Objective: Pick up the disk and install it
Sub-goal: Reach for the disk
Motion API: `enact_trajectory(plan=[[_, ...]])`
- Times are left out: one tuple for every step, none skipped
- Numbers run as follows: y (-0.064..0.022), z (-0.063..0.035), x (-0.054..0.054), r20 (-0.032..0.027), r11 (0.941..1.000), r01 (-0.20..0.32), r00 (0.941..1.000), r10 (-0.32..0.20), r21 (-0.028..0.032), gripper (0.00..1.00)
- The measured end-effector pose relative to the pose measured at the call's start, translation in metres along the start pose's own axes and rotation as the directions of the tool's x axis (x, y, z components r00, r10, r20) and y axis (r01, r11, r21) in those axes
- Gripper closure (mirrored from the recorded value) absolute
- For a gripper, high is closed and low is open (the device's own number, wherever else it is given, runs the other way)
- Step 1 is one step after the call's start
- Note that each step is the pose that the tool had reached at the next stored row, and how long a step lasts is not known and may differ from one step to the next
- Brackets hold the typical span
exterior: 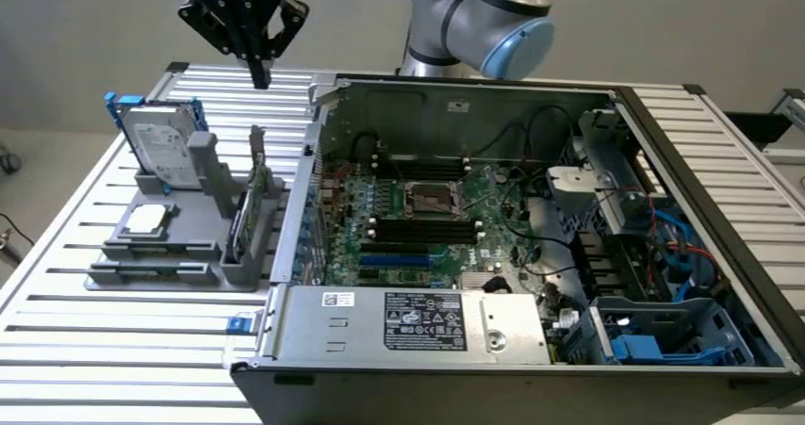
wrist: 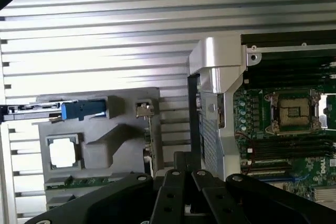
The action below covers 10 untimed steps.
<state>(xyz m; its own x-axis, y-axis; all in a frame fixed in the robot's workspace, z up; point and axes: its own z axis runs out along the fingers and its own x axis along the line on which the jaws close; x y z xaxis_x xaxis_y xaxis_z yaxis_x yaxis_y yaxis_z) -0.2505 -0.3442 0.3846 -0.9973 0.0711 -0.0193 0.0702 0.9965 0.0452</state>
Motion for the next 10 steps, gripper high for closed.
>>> enact_trajectory(plan=[[0.0016, 0.0008, 0.005, 0.0000, 1.0000, 0.000, 1.0000, 0.000, 0.0002, 0.89], [0.0033, 0.0017, 0.010, 0.0000, 1.0000, 0.000, 1.0000, 0.000, 0.0003, 0.89], [0.0049, 0.0027, 0.014, 0.0000, 1.0000, 0.000, 1.0000, 0.000, 0.0006, 0.89], [0.0064, 0.0036, 0.019, 0.0000, 1.0000, 0.000, 1.0000, 0.000, 0.0009, 0.89], [0.0080, 0.0046, 0.024, -0.0001, 1.0000, 0.000, 1.0000, 0.000, 0.0012, 0.89], [0.0096, 0.0056, 0.028, -0.0001, 1.0000, 0.000, 1.0000, 0.000, 0.0016, 0.89], [0.0112, 0.0067, 0.033, 0.0000, 1.0000, 0.000, 1.0000, 0.000, 0.0018, 0.89], [0.0128, 0.0077, 0.037, 0.0000, 1.0000, 0.000, 1.0000, 0.000, 0.0022, 0.89], [0.0146, 0.0088, 0.042, 0.0000, 1.0000, 0.000, 1.0000, 0.000, 0.0027, 0.89], [0.0163, 0.0099, 0.047, 0.0001, 1.0000, 0.000, 1.0000, 0.000, 0.0030, 0.89]])
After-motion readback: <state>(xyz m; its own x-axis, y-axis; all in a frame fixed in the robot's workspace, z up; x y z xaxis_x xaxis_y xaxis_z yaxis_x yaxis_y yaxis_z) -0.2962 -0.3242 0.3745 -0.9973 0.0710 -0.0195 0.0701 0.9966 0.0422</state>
